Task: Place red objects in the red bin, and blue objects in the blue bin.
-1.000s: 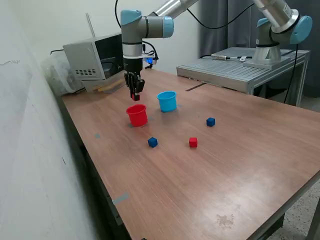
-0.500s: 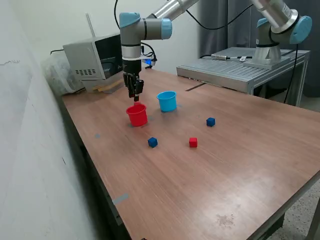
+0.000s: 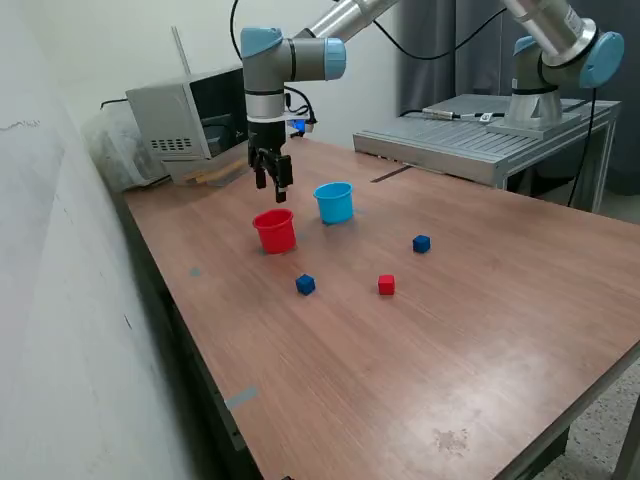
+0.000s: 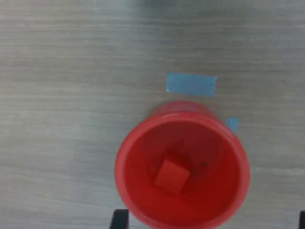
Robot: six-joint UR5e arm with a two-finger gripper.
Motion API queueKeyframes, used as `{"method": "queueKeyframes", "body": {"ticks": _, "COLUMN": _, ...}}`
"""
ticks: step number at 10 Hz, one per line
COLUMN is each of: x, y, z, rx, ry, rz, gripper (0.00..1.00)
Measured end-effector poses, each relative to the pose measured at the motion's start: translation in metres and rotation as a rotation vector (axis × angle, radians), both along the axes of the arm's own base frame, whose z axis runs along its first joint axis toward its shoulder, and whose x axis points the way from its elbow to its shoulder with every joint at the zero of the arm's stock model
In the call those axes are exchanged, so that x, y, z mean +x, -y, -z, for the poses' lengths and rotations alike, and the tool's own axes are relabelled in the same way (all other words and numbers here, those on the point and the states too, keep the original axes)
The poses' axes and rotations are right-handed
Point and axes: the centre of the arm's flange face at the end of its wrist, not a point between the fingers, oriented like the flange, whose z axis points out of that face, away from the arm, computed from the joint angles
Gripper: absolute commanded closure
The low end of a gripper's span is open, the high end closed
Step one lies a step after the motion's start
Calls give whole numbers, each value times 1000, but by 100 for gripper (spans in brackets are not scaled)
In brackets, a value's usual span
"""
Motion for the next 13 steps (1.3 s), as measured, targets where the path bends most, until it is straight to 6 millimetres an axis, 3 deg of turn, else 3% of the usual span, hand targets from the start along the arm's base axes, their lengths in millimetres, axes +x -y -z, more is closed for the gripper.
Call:
{"method": "queueKeyframes", "body": {"ticks": 1, "x": 8, "y": 11, "z": 3, "rx": -4, "ry": 14, "rz": -9, "gripper": 0}}
{"method": "queueKeyframes", "body": {"ticks": 4, "x": 47, "y": 74, "z": -5, "rx": -14, "ry": 20, "rz": -46, "gripper": 0}}
{"method": "queueKeyframes", "body": {"ticks": 6, "x": 77, "y": 97, "z": -12, "rx": -21, "ry": 5, "rz": -39, "gripper": 0}}
{"method": "queueKeyframes", "body": {"ticks": 8, "x": 110, "y": 105, "z": -20, "rx": -21, "ry": -29, "rz": -30, "gripper": 0}}
{"method": "queueKeyframes", "body": {"ticks": 13, "x": 190, "y": 102, "z": -34, "rx": -21, "ry": -107, "rz": 64, "gripper": 0}}
